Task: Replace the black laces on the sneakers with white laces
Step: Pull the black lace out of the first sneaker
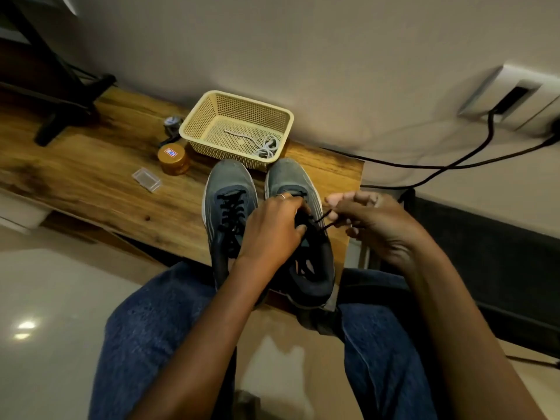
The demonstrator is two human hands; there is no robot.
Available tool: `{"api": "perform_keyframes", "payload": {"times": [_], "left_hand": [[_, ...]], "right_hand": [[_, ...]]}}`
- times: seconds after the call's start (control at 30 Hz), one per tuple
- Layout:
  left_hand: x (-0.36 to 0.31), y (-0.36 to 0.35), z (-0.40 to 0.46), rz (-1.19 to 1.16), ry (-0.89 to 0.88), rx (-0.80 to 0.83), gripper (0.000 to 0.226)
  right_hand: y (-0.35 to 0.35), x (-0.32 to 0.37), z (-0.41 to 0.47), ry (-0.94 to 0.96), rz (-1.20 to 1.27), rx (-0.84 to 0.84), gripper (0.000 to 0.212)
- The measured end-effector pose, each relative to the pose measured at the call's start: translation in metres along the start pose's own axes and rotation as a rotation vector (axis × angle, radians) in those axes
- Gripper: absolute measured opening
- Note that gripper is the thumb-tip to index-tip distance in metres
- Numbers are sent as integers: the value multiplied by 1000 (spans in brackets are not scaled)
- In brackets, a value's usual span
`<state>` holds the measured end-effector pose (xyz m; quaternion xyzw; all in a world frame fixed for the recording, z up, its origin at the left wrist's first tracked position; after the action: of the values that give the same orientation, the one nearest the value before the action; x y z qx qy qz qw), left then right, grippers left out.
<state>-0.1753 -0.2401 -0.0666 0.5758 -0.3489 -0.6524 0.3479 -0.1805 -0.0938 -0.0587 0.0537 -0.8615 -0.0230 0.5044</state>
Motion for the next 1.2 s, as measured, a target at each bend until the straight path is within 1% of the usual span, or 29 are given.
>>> {"api": "perform_keyframes", "payload": {"times": [0.1,0.23,0.3,0.37,0.43,0.5,0.53,0.6,0.67,0.7,0.77,0.83,0.87,0.9,0.97,1.03,1.07,1.13,1.17,1.2], "left_hand": [[3,-1,-1,-26,-4,11,29],[4,1,1,-47,-17,18,27],[6,3,2,36,-33,10,29],[11,5,3,139,-25,12,35],[19,7,4,208,6,23,41],[26,9,3,284,32,49,45],[29,8,2,329,37,77,47],[33,6,-1,376,45,152,52],[34,4,-2,344,54,204,50],[33,4,-3,321,56,219,46],[34,3,-3,286,69,251,35],[36,2,-4,244,99,290,30],[36,2,-4,225,105,299,30],[36,2,-5,208,106,304,31],[34,3,-6,145,125,324,35],[34,5,-5,-35,215,320,40],[34,8,-4,-201,299,303,42],[34,17,-1,-633,432,218,40],[35,24,0,-808,468,154,37],[36,31,1,-930,489,80,34]], "right_hand": [[4,19,-10,122,264,-5,17],[12,40,-20,262,604,41,21],[16,46,-23,322,739,81,20],[22,49,-24,365,845,104,29],[32,49,-25,391,919,78,36],[43,50,-24,434,924,1,40],[48,50,-23,458,889,-58,42],[56,48,-20,490,714,-216,41],[56,43,-16,460,449,-343,38],[54,38,-14,425,281,-374,36],[46,26,-5,342,-132,-354,34],[36,13,4,278,-479,-255,35],[31,9,7,261,-572,-208,36],[26,7,7,253,-608,-177,37],[20,7,7,264,-615,-163,35],[14,7,7,288,-617,-139,30],[11,5,7,292,-616,-110,27],[5,1,8,281,-619,-50,21],[3,0,9,277,-619,-35,19],[3,-2,10,277,-616,-31,19]]}}
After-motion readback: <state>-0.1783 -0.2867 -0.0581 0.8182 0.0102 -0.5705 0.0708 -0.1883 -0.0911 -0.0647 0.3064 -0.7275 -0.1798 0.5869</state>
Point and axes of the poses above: each hand's wrist, its own z-axis towards the middle knuckle, its own y-axis out of the back of the hand, x = y × z, the point moved 6 cm from there along z, towards the middle knuckle, and after that the axes turned 5 degrees about -x, right-handed, at the moved point
